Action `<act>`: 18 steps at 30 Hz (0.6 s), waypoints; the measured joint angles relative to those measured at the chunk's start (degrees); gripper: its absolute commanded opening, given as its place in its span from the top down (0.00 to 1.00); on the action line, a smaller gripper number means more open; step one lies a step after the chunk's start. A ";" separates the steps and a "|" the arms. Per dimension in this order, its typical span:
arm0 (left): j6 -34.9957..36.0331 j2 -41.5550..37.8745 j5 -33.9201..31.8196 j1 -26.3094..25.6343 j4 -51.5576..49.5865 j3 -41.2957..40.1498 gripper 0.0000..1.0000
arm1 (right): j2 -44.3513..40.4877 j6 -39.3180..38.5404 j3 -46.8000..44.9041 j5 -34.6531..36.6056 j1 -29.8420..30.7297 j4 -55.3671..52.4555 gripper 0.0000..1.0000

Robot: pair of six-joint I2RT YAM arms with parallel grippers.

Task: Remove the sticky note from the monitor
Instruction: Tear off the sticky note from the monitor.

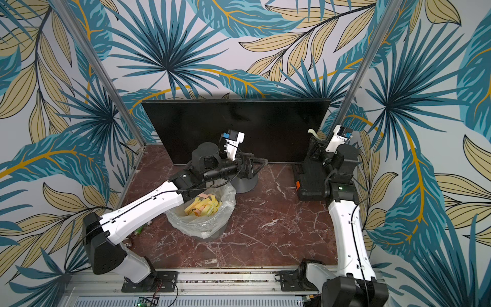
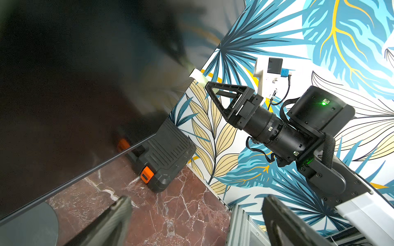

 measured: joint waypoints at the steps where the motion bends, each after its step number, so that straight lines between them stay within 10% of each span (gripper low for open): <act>1: -0.04 0.00 0.00 0.00 0.00 0.00 0.00 | 0.02 -0.11 0.02 -0.26 -0.02 0.09 0.61; 8: -0.61 0.00 0.07 0.00 0.02 0.02 0.00 | -0.13 -0.07 0.09 -2.38 -0.11 0.44 1.00; 18: -0.85 0.00 0.17 0.00 0.02 0.00 0.00 | -4.90 1.36 -2.10 -3.85 -0.11 0.72 1.00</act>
